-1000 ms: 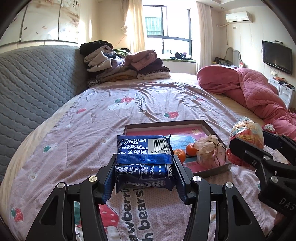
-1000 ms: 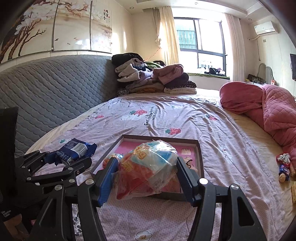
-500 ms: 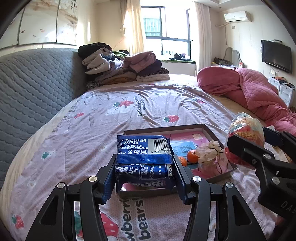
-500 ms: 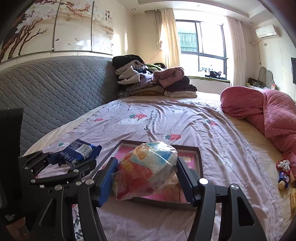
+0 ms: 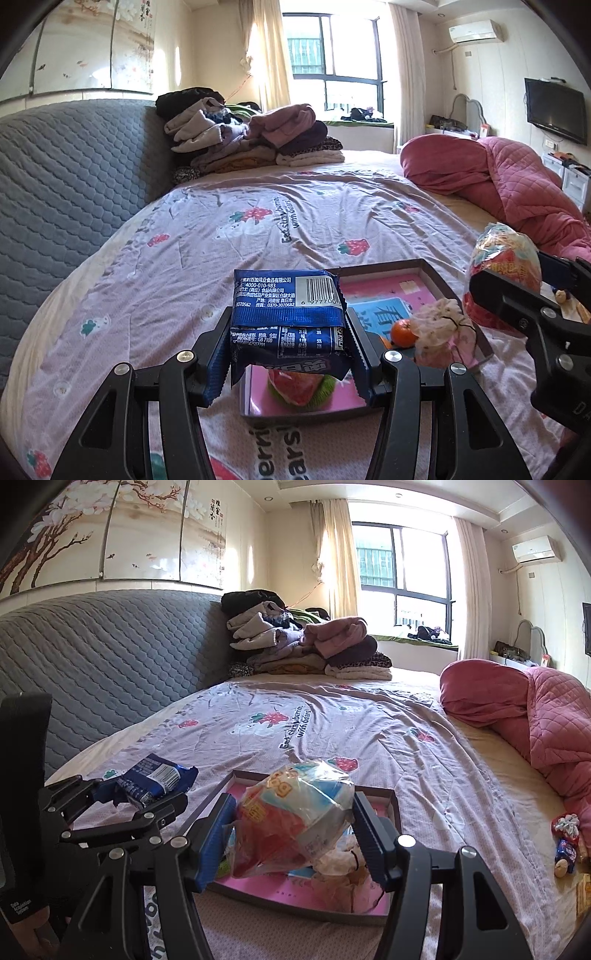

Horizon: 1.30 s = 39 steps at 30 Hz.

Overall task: Organize objects
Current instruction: 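Lower biscuit packet into tray with left tool while right tool lowers candy bag beside it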

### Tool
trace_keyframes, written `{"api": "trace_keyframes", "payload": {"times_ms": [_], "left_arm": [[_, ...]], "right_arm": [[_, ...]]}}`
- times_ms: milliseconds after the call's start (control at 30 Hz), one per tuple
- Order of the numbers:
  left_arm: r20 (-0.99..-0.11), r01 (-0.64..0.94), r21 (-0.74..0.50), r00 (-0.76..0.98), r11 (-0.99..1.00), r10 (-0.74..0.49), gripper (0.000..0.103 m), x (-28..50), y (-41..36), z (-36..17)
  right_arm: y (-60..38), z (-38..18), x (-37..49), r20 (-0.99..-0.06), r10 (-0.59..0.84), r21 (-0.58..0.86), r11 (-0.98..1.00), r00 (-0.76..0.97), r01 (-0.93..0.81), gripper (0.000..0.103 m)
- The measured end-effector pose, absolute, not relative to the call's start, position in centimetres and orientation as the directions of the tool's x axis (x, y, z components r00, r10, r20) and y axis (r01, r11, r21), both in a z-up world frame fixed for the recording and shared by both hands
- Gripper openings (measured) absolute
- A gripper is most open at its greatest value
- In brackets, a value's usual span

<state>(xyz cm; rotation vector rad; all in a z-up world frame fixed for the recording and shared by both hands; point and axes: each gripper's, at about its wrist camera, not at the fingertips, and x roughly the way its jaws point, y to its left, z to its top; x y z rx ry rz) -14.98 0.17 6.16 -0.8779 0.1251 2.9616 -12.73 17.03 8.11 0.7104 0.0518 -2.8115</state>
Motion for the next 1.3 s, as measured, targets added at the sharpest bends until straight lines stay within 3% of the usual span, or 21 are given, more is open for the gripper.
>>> {"api": "trace_keyframes", "payload": {"times_ms": [1300], "left_arm": [[-0.727,-0.096,0.009,-0.684,-0.995,0.059,0.057,-29.4,-1.4,-3.2]], "right_arm": [[13.5,-1.6,-18.9,-0.671,-0.170,-0.061,-0.957,-0.721,0.283,0.063]]}}
